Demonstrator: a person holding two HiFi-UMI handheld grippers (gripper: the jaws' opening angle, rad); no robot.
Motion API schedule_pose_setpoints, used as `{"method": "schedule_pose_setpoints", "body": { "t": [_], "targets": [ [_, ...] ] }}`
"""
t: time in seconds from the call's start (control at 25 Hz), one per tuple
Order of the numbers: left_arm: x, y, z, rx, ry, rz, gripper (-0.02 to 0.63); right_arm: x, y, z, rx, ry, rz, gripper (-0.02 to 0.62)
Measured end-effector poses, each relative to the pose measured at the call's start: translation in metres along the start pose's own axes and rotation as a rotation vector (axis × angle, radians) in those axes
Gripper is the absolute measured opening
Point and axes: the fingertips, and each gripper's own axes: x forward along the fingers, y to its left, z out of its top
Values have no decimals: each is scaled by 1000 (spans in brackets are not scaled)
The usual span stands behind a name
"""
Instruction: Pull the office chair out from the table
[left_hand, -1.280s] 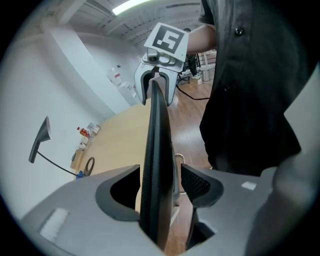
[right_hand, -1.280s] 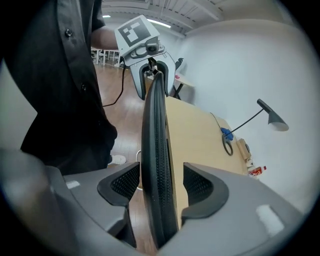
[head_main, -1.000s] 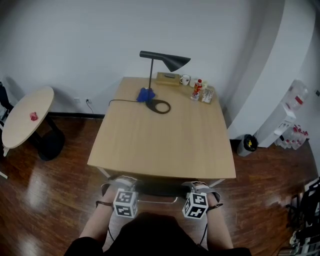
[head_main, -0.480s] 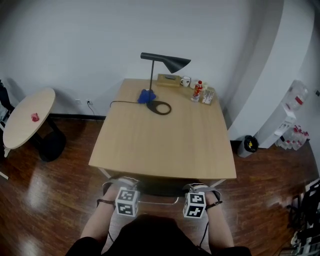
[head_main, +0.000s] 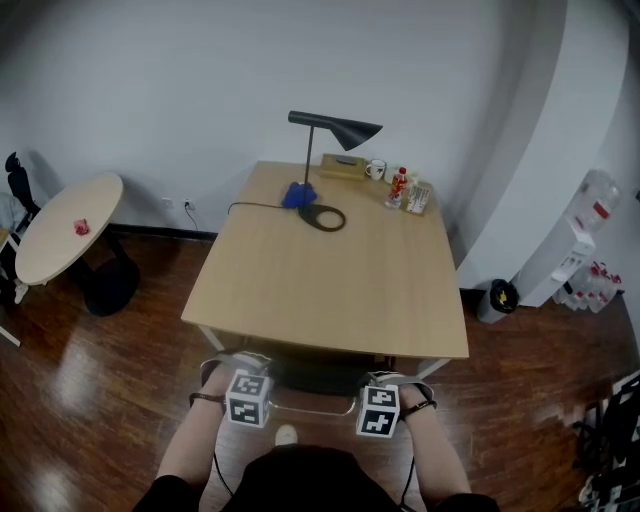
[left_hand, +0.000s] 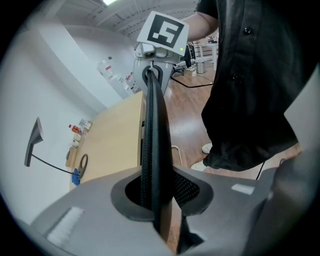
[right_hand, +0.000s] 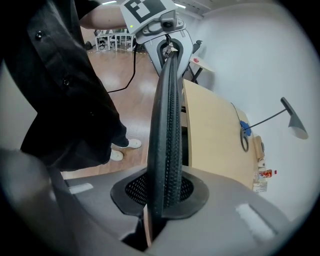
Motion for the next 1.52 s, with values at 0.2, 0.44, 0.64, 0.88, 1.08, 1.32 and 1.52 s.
{"method": "schedule_pose_setpoints", "body": {
  "t": [0.2, 0.44, 0.64, 0.88, 1.08, 1.32, 1.52],
  "targets": [
    [-3, -18, 7, 0, 17, -3, 78, -4, 19, -3, -8, -4, -20, 52],
    [-12, -43, 14, -19, 36, 2, 78, -11, 42, -1, -2, -10, -30, 50],
    [-20, -63, 19, -23, 33, 1, 78, -17, 62, 2, 0, -14, -30, 51],
    [-28, -83, 26, -11, 27, -2, 78, -25, 85, 3, 29, -9, -50, 49],
    [-34, -106, 34, 2, 20, -3, 78, -31, 112, 3, 44, -2, -36, 51],
    [-44, -129, 38, 9, 16, -17, 78, -38, 138, 8, 60, 0, -25, 55],
    [-51, -147, 44, 10, 14, -20, 78, -45, 156, 8, 63, 1, -20, 57]
  ]
}}
